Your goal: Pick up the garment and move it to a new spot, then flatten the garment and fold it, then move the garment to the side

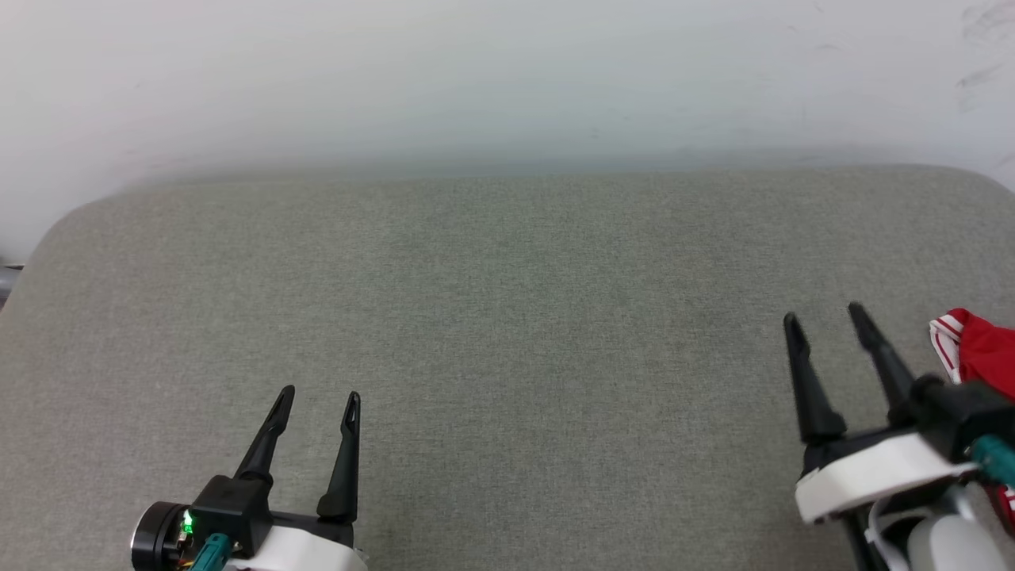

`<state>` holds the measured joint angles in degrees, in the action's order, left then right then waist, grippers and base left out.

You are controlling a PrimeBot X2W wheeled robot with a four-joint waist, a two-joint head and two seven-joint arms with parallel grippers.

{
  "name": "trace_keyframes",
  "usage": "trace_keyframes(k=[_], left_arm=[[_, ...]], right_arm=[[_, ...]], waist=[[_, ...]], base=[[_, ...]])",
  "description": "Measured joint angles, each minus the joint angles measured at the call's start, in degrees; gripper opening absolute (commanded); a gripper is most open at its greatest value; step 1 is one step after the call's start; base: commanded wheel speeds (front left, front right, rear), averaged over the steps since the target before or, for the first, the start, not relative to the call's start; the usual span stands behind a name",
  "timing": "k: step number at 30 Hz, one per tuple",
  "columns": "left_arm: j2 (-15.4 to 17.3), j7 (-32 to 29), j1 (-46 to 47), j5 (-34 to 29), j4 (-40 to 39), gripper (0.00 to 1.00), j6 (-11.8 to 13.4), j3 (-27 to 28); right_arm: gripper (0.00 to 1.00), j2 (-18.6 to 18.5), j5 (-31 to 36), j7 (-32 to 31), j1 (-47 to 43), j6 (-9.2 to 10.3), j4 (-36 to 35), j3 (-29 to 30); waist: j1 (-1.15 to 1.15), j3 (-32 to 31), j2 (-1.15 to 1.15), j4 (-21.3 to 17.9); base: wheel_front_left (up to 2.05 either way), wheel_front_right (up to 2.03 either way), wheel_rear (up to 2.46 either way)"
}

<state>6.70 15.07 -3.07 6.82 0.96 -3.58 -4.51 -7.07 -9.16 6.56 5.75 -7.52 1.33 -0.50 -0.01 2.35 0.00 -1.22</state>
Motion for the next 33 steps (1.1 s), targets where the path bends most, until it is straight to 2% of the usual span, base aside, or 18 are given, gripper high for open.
trace_keyframes(k=[8, 12, 15, 33], left_arm=[[-1.24, 0.00, -0.07, 0.45, 1.21, 1.00, -0.32, 1.08], [-1.47, 0.00, -0.07, 0.35, 1.68, 1.00, -0.66, 1.38], [-0.82, -0.01, -0.07, -2.14, 2.34, 1.00, -0.90, 0.85], [-2.01, 0.00, -0.17, -2.53, 0.36, 1.00, -1.56, 2.91]], right_arm=[[1.00, 3.35, 0.56, 6.10, -2.63, 0.00, 5.44, 0.14], [1.00, 3.86, 0.51, 6.78, -2.74, 0.00, 6.80, -0.43], [1.00, 4.00, 1.10, 7.09, -2.74, 0.00, 7.35, -1.29], [1.00, 4.07, -0.89, 7.80, -2.80, 0.00, 7.81, -1.85]], waist=[[0.01, -0.02, 0.00, 0.83], [0.01, -0.11, 0.00, 0.68], [0.02, -0.34, 0.00, 0.63], [0.02, -0.59, 0.00, 0.73]], base=[[0.00, 0.00, 0.00], [0.00, 0.00, 0.00], [0.00, 0.00, 0.00], [0.00, 0.00, 0.00]])
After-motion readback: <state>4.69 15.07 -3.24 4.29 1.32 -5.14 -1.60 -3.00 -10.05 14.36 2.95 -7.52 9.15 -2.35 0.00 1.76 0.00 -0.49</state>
